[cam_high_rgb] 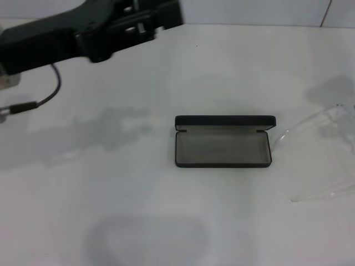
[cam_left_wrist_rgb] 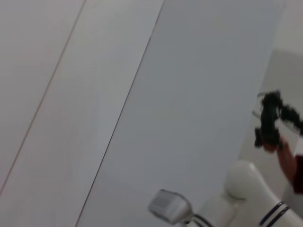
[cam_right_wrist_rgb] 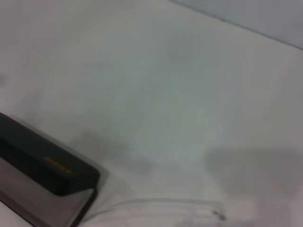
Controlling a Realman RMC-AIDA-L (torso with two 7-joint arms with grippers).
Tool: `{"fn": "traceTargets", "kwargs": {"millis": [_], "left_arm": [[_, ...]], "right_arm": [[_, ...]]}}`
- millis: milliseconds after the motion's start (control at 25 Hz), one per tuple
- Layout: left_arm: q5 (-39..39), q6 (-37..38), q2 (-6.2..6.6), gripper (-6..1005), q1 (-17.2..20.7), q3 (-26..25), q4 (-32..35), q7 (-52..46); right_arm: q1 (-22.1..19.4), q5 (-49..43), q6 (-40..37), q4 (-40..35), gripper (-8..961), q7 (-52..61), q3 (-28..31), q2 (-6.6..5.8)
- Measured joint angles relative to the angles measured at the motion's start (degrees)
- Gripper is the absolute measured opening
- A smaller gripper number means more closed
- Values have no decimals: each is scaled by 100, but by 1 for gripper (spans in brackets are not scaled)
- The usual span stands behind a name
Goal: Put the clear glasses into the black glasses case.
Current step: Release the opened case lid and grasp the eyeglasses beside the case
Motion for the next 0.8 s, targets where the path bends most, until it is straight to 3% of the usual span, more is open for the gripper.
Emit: {"fn": "traceTargets", "kwargs": {"millis": [240, 800], "left_arm": [[-3, 361, 10, 452, -15, -251, -647, 418], [26, 359, 28, 427, -36, -270, -1054, 786]], "right_arm": [[275, -516, 401, 605, 821, 435, -756, 34], [168, -816, 967, 1324, 811, 726, -1132, 55]]}}
